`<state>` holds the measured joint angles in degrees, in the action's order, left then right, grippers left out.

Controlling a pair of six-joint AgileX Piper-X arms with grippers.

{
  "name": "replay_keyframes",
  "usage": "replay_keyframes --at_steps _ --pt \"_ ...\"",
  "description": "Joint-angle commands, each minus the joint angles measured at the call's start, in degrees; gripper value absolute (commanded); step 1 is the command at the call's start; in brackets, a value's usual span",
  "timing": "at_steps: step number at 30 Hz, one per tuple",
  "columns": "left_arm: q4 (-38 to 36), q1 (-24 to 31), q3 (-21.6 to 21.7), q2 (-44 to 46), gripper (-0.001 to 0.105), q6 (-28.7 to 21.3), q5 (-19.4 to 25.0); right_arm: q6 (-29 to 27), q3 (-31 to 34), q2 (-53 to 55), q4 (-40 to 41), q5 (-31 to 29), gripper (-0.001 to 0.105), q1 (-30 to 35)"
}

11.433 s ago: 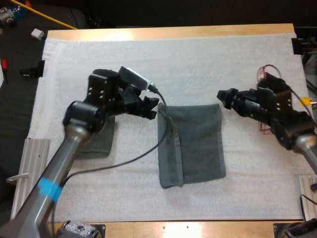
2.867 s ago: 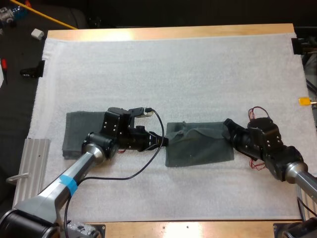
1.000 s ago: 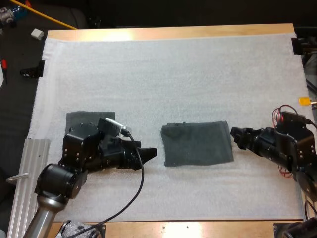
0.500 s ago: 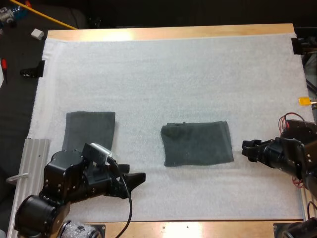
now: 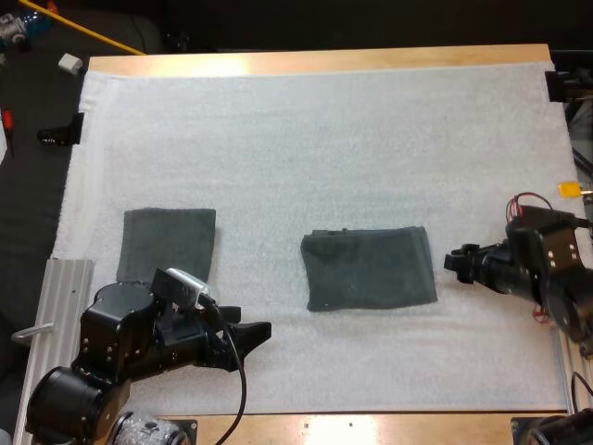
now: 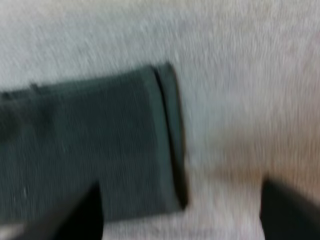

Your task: Pick towel from pile, fold and stack

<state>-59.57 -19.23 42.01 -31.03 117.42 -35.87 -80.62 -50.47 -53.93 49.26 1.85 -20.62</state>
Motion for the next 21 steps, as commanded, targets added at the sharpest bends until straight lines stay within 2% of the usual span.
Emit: replay_keyframes --at_steps 1,12,15,17,21 --pt "0.77 0.02 0.32 0.27 0.062 0.82 -0.26 -2.28 -0.18 -4.79 -2.48 4.45 0.063 4.01" --pt "0.6 0.04 0.39 0.23 0.062 1.62 0.05 -7.78 0.17 -18.55 -8.73 20.7 0.063 13.82" --pt "0.46 0.11 0.42 0.14 0.062 1.75 0.16 -8.82 0.18 -22.19 -10.54 24.85 0.063 14.79" --pt "0.13 0.01 0.29 0.2 0.062 1.49 -0.06 -8.66 -0.03 -22.29 -10.4 24.41 0.064 15.01" --pt "-0.44 0.02 0.36 0.03 0.062 1.69 -0.07 -8.8 -0.35 -27.5 -13.14 29.71 0.064 15.1"
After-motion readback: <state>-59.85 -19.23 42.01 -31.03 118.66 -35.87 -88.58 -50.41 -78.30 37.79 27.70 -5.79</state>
